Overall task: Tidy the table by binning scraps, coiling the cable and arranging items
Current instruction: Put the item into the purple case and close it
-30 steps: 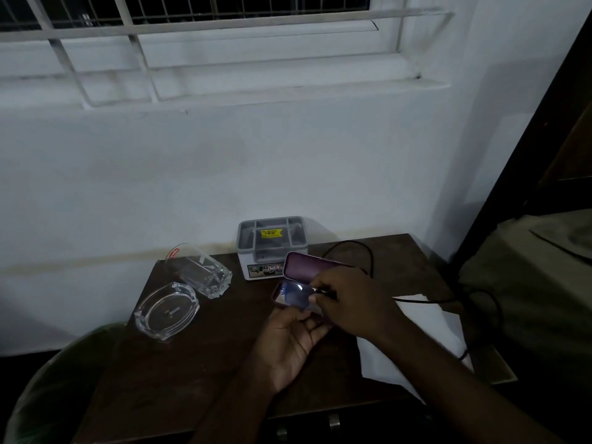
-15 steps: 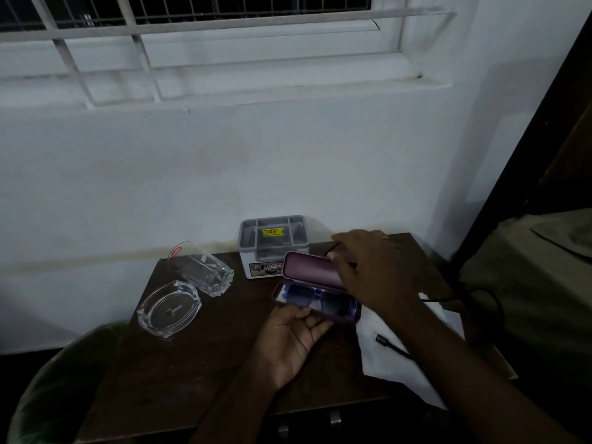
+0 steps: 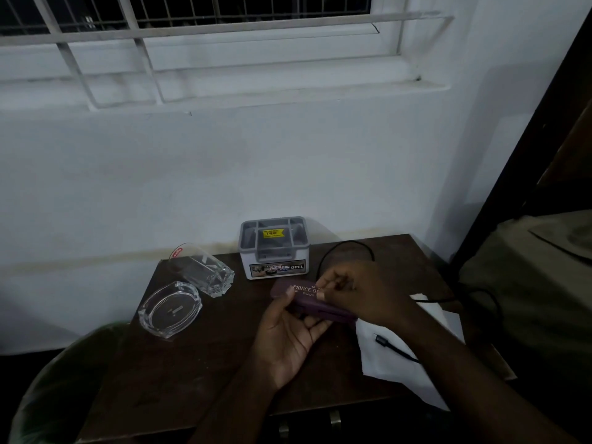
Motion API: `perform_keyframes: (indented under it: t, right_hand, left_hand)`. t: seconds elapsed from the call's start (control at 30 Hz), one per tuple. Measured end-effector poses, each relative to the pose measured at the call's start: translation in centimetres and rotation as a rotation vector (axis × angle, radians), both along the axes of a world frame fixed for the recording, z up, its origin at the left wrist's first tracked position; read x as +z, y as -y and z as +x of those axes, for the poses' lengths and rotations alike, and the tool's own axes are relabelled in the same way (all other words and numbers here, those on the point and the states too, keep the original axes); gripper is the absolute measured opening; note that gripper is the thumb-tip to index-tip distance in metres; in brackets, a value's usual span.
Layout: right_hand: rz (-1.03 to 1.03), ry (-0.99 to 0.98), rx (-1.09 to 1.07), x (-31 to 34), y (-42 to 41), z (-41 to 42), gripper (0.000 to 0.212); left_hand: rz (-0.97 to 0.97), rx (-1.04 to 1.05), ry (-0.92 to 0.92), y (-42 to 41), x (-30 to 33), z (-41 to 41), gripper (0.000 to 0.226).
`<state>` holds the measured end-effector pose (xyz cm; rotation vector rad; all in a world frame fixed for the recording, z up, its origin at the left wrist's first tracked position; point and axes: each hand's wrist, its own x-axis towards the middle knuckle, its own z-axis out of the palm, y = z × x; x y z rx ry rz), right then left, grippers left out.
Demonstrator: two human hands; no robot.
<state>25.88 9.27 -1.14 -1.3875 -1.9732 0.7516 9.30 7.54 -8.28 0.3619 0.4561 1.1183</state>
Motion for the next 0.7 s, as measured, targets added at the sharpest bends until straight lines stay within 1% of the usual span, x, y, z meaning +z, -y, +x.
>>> perform_keyframes:
  t: [0.1,0.17,0.23,0.3,0.53,0.63,0.7]
  right_hand:
    - [0.000,-0.043,-0.037,-0.7,0.1,0.3,0.026]
    - [-0.098,-0.048,-0.088,-0.9,0.0,0.5,0.040]
    - [-0.250,-0.109,-0.077,-1.1,-0.1,0.6,0.036]
    - [-0.324,-0.192,-0.061,-1.2,-0.2,0.6,0.028]
    - [-0.344,-0.263,-0.052,-1.3,0.0,0.4,0.022]
    - [-0.325,-0.223,-0.058,-1.3,-0.1,0.4,0.021]
    - [-0.298,-0.157,-0.060,-1.3,0.0,0.5,0.028]
  left_hand:
    - [-0.036,0.032,-0.042,0.0,0.3,0.3,0.047]
    - [-0.059,0.054,-0.052,0.0,0.3,0.3,0.043]
    - [-0.068,0.071,-0.061,0.0,0.3,0.3,0.048]
    - [-0.067,0.082,-0.074,0.1,0.4,0.3,0.053]
    - [-0.083,0.095,-0.096,0.3,0.5,0.3,0.053]
    - [-0.086,0.087,-0.082,0.2,0.5,0.2,0.053]
    - [-0.082,0.070,-0.082,0.2,0.6,0.2,0.054]
